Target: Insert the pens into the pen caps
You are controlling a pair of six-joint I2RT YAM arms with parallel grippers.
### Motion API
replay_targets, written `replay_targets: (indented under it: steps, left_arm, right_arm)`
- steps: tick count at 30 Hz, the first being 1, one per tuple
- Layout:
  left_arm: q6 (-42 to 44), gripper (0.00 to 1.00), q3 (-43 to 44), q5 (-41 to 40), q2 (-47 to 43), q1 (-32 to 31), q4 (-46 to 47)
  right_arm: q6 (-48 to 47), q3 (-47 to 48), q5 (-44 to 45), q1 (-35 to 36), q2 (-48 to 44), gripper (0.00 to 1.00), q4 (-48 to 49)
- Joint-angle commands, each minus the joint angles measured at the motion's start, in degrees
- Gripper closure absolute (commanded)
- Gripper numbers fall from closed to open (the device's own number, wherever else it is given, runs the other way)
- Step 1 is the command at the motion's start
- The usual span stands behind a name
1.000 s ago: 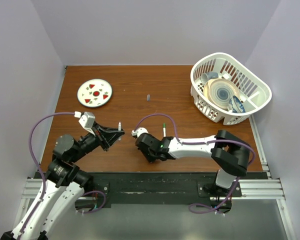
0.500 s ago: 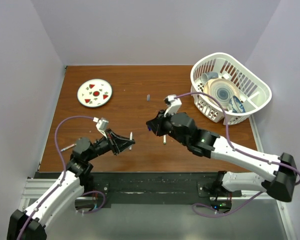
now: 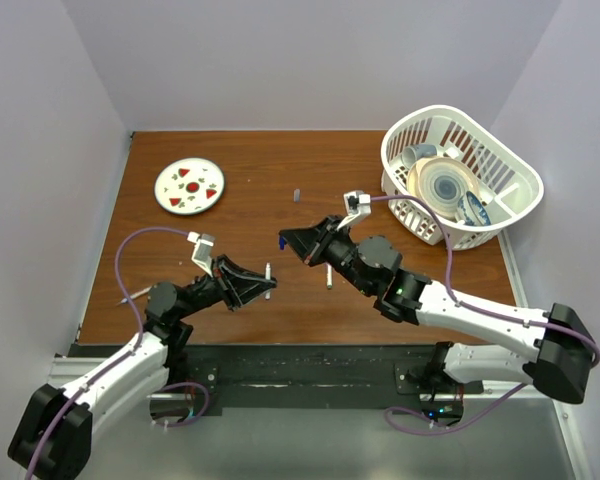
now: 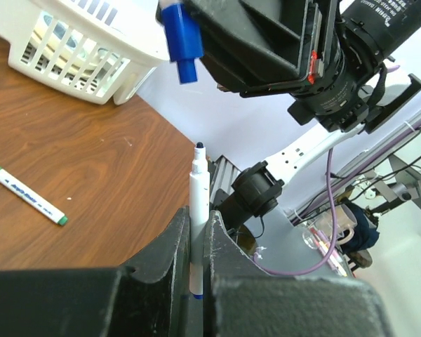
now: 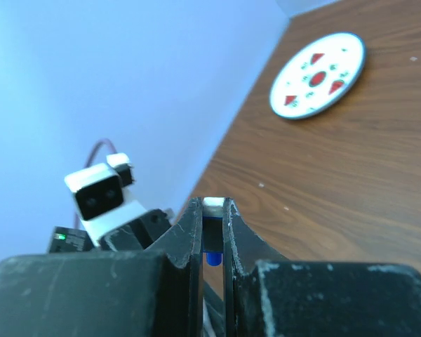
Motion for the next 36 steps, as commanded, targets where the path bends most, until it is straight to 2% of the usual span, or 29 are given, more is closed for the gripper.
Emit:
replay_targets:
  steps: [1, 16, 36]
  left_arm:
    - [-0.9, 1.0, 0.3, 1.1, 1.0, -0.4, 6.8]
    - [-0.7, 1.0, 1.7, 0.7, 1.8, -0.4, 5.7]
    - [-0.5, 1.0, 2.3, 0.5, 3.1, -0.4, 5.9]
  right_arm:
    - [2.2, 0.0, -1.3, 0.1, 0.6, 1.0, 9.4]
    - [4.7, -0.4, -7.6, 0.3, 3.8, 1.0, 11.6]
    - [4.8, -4.2, -8.5, 0.3, 2.1, 1.0, 12.1]
